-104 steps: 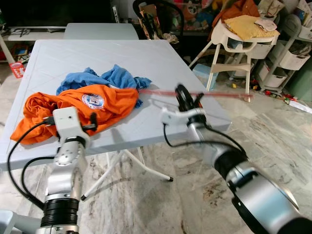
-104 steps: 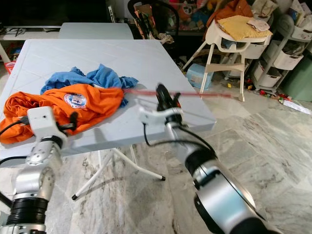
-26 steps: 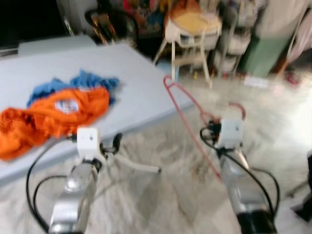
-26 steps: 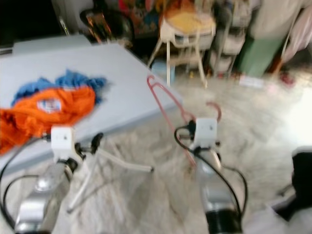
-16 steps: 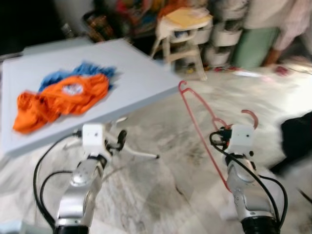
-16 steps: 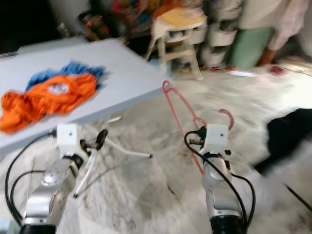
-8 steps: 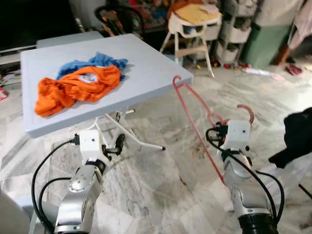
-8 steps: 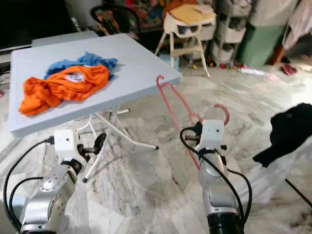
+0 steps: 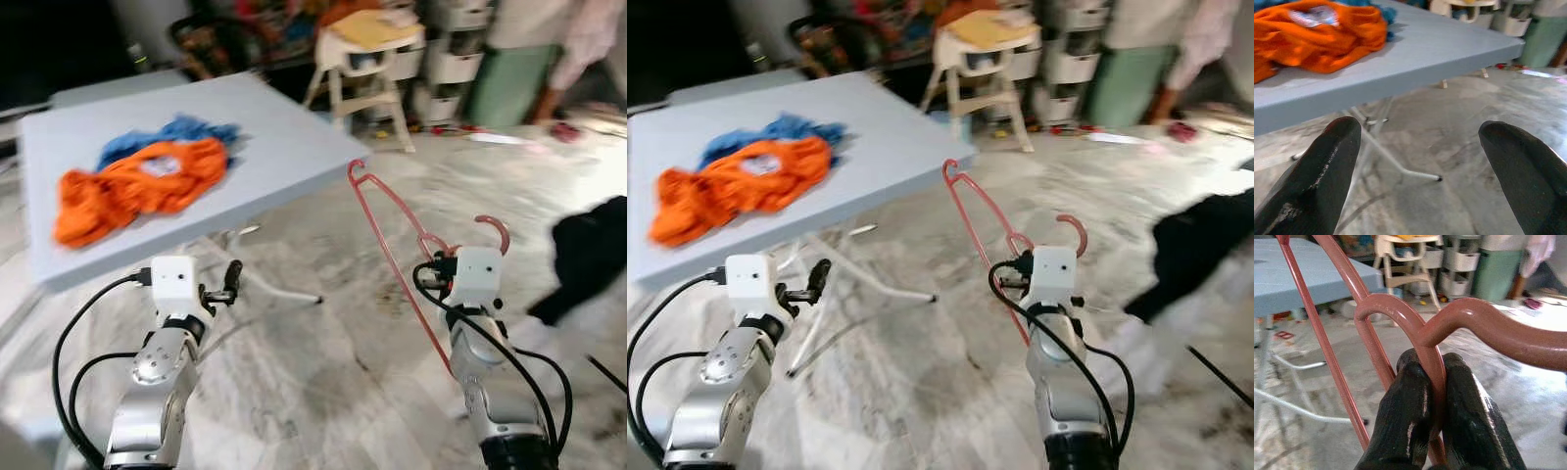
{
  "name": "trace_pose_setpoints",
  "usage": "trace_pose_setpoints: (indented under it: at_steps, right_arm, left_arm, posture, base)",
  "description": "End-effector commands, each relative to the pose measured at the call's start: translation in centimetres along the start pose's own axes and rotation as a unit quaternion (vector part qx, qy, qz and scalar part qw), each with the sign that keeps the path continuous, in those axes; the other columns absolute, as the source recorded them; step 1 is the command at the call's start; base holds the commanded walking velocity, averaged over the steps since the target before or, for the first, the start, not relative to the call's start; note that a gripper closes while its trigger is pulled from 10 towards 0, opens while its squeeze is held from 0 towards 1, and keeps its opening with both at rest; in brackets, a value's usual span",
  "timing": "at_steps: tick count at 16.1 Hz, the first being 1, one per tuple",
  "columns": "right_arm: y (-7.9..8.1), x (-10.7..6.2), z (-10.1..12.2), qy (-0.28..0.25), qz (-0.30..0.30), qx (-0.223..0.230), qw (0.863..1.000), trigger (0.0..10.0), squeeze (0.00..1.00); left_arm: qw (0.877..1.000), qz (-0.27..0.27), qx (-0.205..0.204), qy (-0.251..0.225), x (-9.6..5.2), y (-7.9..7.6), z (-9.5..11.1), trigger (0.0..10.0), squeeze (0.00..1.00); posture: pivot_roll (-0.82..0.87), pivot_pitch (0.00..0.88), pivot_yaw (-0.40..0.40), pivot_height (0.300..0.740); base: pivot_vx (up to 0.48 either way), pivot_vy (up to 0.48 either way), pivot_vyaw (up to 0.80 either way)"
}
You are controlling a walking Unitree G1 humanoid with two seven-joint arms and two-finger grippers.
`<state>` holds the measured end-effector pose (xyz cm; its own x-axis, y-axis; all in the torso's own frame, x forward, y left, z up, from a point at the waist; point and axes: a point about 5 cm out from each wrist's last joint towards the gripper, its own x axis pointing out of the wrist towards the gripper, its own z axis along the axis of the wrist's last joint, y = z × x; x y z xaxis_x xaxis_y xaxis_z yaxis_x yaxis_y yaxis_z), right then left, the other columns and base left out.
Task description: Hang hanger
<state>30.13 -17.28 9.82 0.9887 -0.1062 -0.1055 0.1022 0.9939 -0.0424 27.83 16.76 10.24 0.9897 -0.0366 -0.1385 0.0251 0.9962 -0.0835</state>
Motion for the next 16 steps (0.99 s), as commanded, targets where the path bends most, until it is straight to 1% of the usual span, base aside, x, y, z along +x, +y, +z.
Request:
trace_pose_setpoints:
  at_steps: [1,2,3,4,12,15,16]
  right_arm:
    - [0.0,0.0,0.5,-0.009,-0.003,-0.001,1.000,10.0,0.00]
    - [0.0,-0.1,0.5,-0.009,-0.004,-0.001,1.000,10.0,0.00]
    - [0.0,-0.1,0.4,-0.009,-0.005,-0.001,1.000,10.0,0.00]
    - [-0.1,-0.2,0.4,-0.009,-0.006,-0.003,1.000,10.0,0.00]
    - [-0.1,-0.4,0.4,-0.014,-0.014,-0.013,1.000,10.0,0.00]
    - [-0.1,-0.6,0.4,-0.014,-0.020,-0.018,1.000,10.0,0.00]
    - [-0.2,-0.6,0.4,-0.014,-0.021,-0.018,1.000,10.0,0.00]
  left_arm:
    - [1.000,-0.003,-0.003,0.004,0.1,0.1,-0.2,10.0,0.00]
    - [1.000,-0.018,-0.018,0.006,0.1,-0.1,-0.2,10.0,0.00]
    - [1.000,-0.013,-0.014,0.005,0.2,0.0,-0.2,10.0,0.00]
    - [1.000,-0.022,-0.016,0.004,0.2,-0.3,-0.2,10.0,0.00]
    - [0.998,-0.055,-0.026,0.014,0.2,-1.2,-0.7,10.0,0.00]
    - [0.997,-0.070,-0.026,0.021,0.3,-1.9,-0.9,10.0,0.00]
    - [0.997,-0.070,-0.024,0.023,0.3,-1.9,-1.0,10.0,0.00]
  posture:
    - [-0.04,0.000,0.019,0.740]
    - [-0.04,0.000,0.022,0.740]
    - [-0.04,0.000,0.023,0.740]
    - [-0.04,0.000,0.026,0.740]
    - [-0.06,0.000,0.033,0.740]
    - [-0.07,0.001,0.036,0.740]
    - [-0.07,0.002,0.039,0.740]
  base:
    - [0.000,0.000,-0.80]
    - [0.000,0.000,-0.80]
    - [0.000,0.296,-0.80]
    - [0.000,0.292,-0.80]
    - [0.285,0.280,-0.80]
    - [0.249,0.000,-0.80]
    - [0.000,0.000,-0.80]
